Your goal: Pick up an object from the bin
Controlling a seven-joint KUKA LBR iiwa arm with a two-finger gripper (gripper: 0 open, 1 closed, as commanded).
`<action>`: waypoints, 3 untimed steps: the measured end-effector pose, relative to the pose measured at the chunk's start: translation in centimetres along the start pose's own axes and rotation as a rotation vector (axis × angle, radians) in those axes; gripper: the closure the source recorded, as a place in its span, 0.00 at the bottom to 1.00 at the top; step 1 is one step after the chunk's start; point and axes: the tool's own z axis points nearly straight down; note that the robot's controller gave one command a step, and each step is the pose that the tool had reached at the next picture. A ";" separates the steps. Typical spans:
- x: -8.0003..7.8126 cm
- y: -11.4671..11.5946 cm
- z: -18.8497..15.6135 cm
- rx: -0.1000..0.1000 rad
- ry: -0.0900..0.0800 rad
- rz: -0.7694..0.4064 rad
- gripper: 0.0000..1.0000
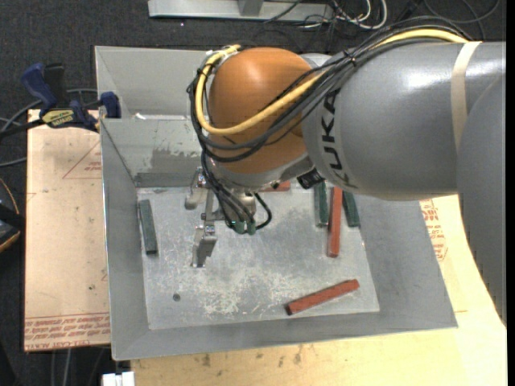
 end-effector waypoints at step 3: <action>-4.7 -9.2 11.4 -0.001 0.005 -0.290 0.00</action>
Offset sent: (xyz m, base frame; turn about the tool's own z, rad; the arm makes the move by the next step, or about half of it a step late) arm 0.0444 -0.0580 -0.1549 -0.2289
